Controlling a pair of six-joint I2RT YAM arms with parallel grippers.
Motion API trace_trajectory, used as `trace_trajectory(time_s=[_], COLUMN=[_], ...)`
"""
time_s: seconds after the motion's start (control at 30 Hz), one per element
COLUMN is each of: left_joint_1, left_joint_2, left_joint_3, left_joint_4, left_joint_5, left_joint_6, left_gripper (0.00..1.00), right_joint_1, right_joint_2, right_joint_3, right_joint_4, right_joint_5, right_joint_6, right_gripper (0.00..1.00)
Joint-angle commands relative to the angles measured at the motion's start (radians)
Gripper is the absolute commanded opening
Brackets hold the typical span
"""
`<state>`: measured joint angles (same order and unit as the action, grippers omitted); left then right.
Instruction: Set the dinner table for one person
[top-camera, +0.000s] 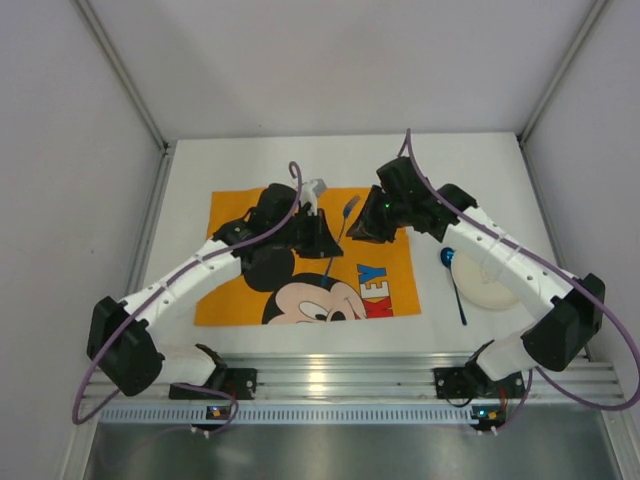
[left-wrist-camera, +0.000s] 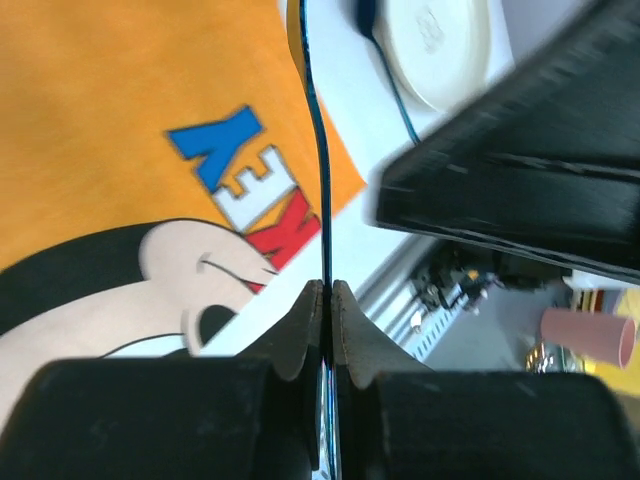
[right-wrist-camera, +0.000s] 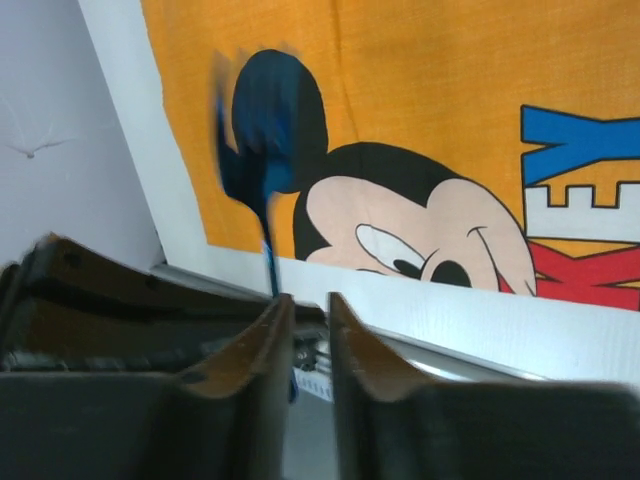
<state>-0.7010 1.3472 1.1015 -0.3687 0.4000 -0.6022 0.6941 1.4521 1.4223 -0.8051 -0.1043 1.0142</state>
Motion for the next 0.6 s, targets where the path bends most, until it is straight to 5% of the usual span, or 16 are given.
trace_trajectory(time_s=[0.0, 0.03, 0.13, 0.37, 0.57], left_joint_1=[0.145, 0.234, 0.392, 0.566, 0.614], left_joint_2=[-0.091, -0.1, -0.111, 0.006, 0.2], left_joint_3=[-0.041, -0.063, -0.117, -0.124, -0.039], left_joint_4=[-0.059, -0.09, -0.169, -0.338, -0.435], left_joint_5=[0.005, 0.022, 0.051, -0.15, -0.51], left_joint_6=[0.041, 0.06, 0.148, 0.3, 0.279], left_gripper=[0.0, 0.0, 0.0, 0.0, 0.0], right_joint_1=[0.009, 0.005, -0.014, -0.041, -0.041], right_joint_2=[-0.006, -0.009, -0.019, -0.003, -0.002], right_joint_3=[0.047, 0.05, 0.056, 0.059, 0.047], right_joint_4=[0.024, 0.023, 0.021, 0.02, 0.024], right_joint_5=[0.009, 0.012, 0.021, -0.009, -0.025], right_joint_6=[0.001, 0.0, -0.009, -0.035, -0.04], right_gripper=[0.29, 0.51, 0.67, 0.7, 0.7])
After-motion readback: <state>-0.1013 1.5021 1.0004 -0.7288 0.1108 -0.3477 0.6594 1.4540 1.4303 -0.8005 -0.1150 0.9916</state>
